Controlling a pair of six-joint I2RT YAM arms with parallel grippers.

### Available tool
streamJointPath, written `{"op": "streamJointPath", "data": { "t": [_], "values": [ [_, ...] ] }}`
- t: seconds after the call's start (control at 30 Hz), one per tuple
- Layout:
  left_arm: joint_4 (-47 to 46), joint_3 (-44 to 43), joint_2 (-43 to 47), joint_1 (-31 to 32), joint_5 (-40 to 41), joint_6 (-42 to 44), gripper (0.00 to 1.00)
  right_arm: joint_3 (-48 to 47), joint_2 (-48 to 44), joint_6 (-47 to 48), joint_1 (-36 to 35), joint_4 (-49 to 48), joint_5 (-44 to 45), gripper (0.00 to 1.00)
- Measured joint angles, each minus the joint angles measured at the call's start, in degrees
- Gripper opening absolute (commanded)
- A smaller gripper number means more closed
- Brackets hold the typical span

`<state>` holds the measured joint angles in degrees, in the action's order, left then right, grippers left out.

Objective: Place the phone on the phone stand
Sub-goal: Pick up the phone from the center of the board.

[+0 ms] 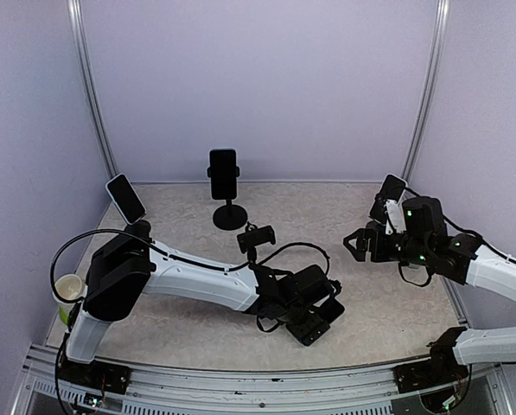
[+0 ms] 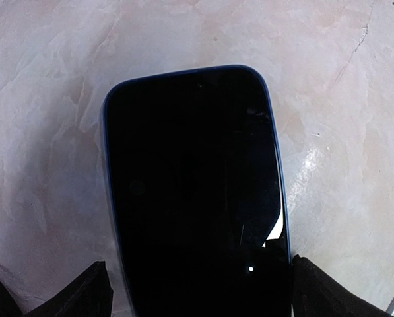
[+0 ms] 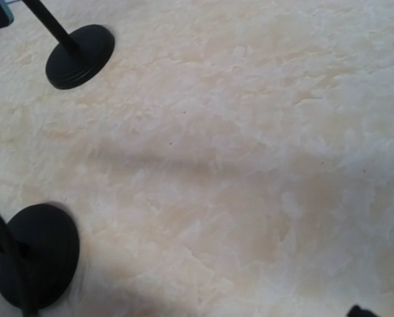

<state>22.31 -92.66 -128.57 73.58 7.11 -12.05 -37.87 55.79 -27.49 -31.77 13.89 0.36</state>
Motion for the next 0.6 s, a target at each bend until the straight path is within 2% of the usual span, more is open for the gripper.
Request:
{"op": "streamJointPath", "data": {
  "t": [0.13, 0.27, 0.6],
  "values": [
    [0.2, -0.2, 0.0, -0.2, -0.9, 0.9, 0.83, 0.1, 0.0, 0.0, 0.0, -0.1, -0.8, 1.0],
    [0.2, -0.3, 0.0, -0.3, -1.5, 1.3, 0.72, 1.0, -0.1, -0.4, 0.0, -0.2, -1.7, 1.0],
    [0.2, -0.3, 0.2, -0.8, -2.9, 1.3, 0.63, 4.0, -0.2, -2.2, 0.0, -0.2, -3.8, 1.0]
  ]
}}
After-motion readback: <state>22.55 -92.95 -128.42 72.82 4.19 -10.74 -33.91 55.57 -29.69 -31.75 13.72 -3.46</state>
